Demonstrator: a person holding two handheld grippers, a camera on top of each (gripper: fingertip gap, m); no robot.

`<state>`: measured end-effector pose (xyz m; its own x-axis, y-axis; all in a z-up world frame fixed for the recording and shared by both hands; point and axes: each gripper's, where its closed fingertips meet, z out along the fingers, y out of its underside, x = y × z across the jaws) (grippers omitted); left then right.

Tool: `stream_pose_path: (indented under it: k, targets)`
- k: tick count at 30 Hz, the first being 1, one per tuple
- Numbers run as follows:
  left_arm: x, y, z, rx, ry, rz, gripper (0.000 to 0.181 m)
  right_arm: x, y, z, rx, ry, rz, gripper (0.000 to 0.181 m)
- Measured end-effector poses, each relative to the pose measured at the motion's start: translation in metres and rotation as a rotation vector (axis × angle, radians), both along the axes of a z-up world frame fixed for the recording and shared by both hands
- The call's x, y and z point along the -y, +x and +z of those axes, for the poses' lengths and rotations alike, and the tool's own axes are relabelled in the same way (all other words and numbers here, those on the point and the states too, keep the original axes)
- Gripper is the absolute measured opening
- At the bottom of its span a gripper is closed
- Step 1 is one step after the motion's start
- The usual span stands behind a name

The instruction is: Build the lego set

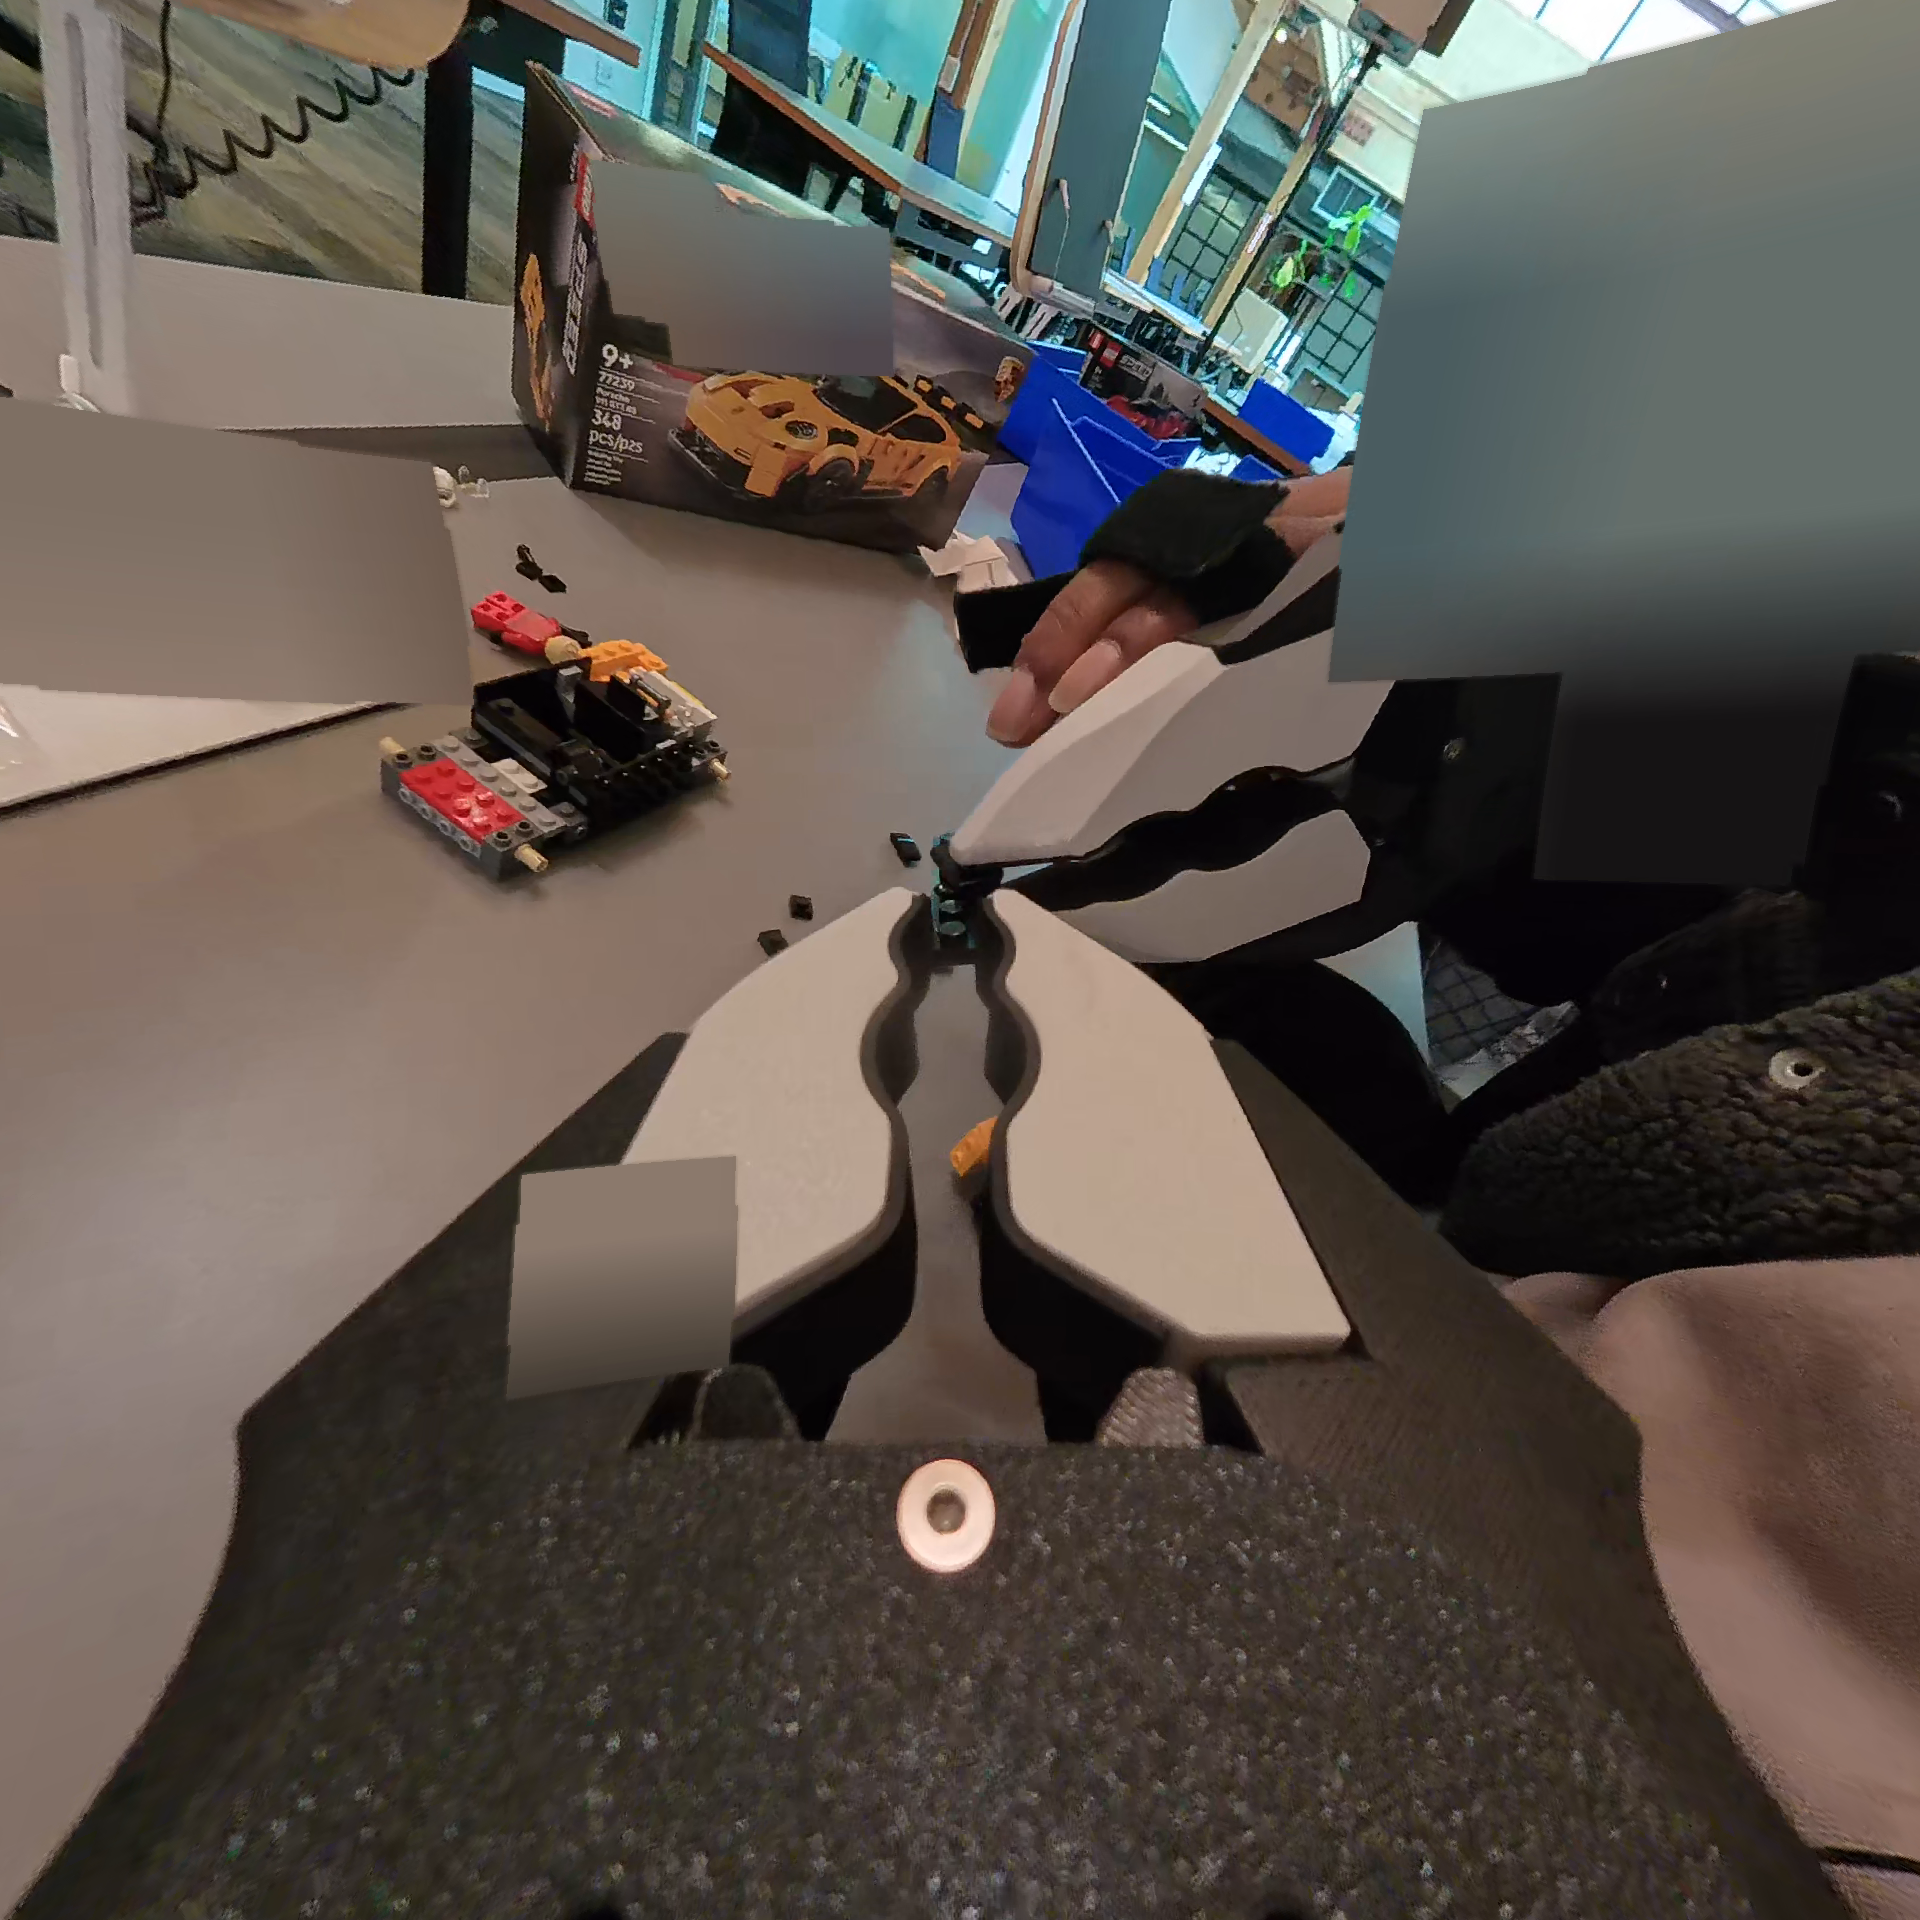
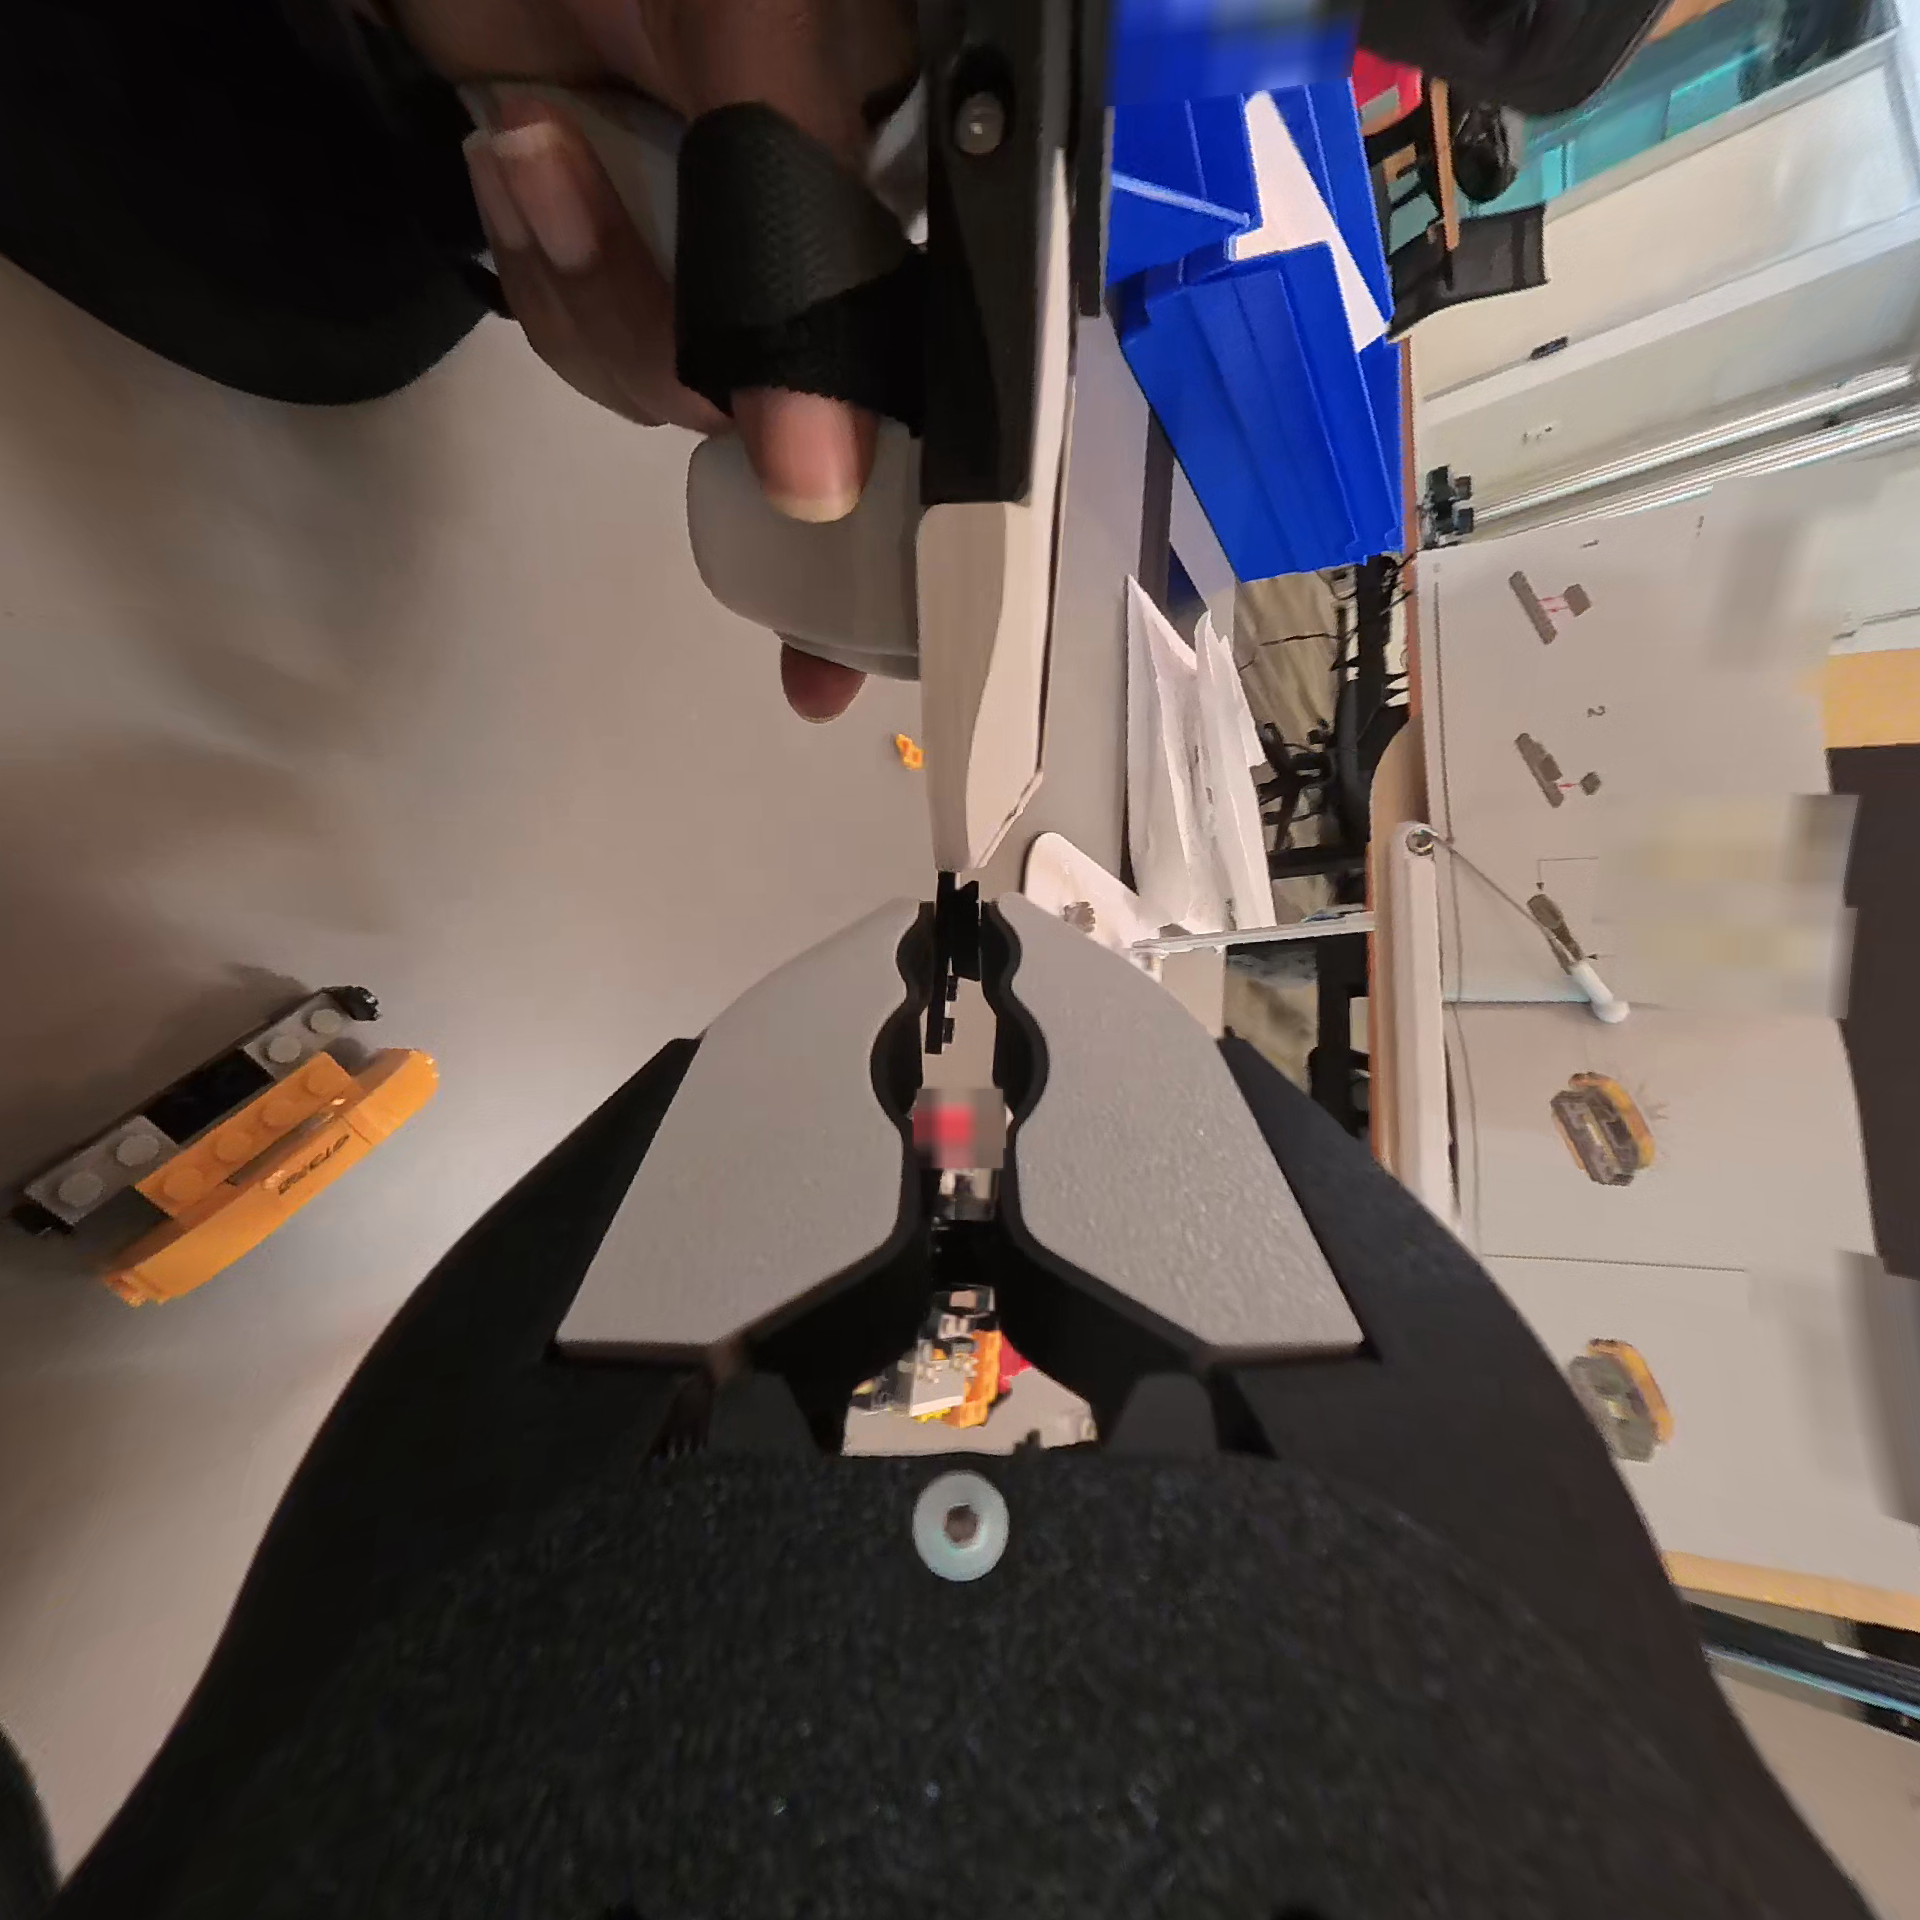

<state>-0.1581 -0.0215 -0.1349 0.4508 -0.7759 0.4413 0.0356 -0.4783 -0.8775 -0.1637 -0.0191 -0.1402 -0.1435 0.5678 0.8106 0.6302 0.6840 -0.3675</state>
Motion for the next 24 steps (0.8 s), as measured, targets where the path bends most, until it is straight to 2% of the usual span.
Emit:
stream_pose_path:
  k: [12,24]
  targets:
    - [0.0008,0.0018,-0.0017,-0.236,0.258,0.063,0.008,-0.001,0.0019,-0.0033,0.011,-0.162,-0.091,0.009]
    - [0.0042,0.0055,-0.0048,-0.256,0.284,0.036,0.008,0.0019,0.0091,-0.0051,0.025,-0.336,-0.057,0.006]
